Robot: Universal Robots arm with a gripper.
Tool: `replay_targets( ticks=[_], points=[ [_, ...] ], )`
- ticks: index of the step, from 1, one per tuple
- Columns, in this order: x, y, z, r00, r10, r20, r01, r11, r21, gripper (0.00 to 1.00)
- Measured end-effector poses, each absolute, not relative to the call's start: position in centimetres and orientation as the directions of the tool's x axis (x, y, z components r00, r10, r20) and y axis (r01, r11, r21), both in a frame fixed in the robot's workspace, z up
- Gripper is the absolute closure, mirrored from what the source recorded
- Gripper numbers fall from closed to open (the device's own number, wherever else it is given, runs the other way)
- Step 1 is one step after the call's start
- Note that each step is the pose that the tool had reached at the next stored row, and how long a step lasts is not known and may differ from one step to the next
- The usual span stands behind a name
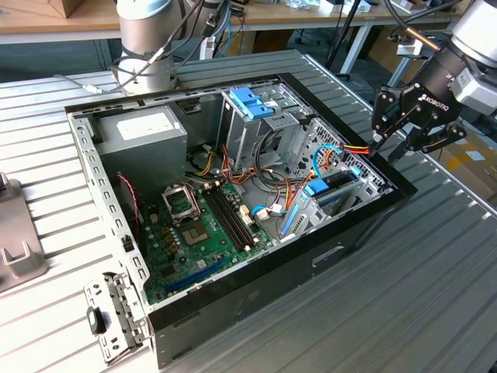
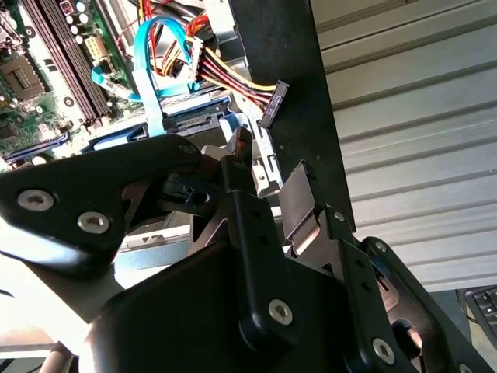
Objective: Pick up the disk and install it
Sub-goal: 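Insert the first disk wire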
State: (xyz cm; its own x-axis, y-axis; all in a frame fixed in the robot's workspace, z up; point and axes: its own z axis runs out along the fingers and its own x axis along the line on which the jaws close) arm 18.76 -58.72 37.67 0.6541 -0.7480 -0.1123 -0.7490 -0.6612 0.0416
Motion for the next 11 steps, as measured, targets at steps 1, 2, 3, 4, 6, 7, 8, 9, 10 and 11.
replay_targets(
  ticks=[1, 2, 3, 4, 6, 7, 8, 9, 10, 11],
  points=[
    [18.77, -58.70, 37.66, 0.654, -0.748, -0.112, -0.749, -0.661, 0.042, 0.58],
    [18.80, -58.67, 37.65, 0.654, -0.748, -0.112, -0.749, -0.661, 0.042, 0.58],
    [18.82, -58.64, 37.63, 0.654, -0.748, -0.112, -0.749, -0.661, 0.042, 0.58],
    [18.84, -58.61, 37.61, 0.654, -0.748, -0.112, -0.749, -0.661, 0.042, 0.58],
    [18.93, -58.50, 37.55, 0.654, -0.748, -0.112, -0.749, -0.662, 0.042, 0.58],
    [18.97, -58.43, 37.53, 0.655, -0.748, -0.112, -0.749, -0.662, 0.042, 0.58],
    [19.01, -58.35, 37.49, 0.655, -0.747, -0.112, -0.748, -0.662, 0.042, 0.58],
    [19.05, -58.26, 37.47, 0.655, -0.747, -0.112, -0.748, -0.662, 0.042, 0.58],
    [19.09, -58.13, 37.45, 0.655, -0.747, -0.112, -0.748, -0.662, 0.042, 0.58],
    [19.13, -58.02, 37.44, 0.656, -0.747, -0.112, -0.748, -0.663, 0.042, 0.58]
  ],
)
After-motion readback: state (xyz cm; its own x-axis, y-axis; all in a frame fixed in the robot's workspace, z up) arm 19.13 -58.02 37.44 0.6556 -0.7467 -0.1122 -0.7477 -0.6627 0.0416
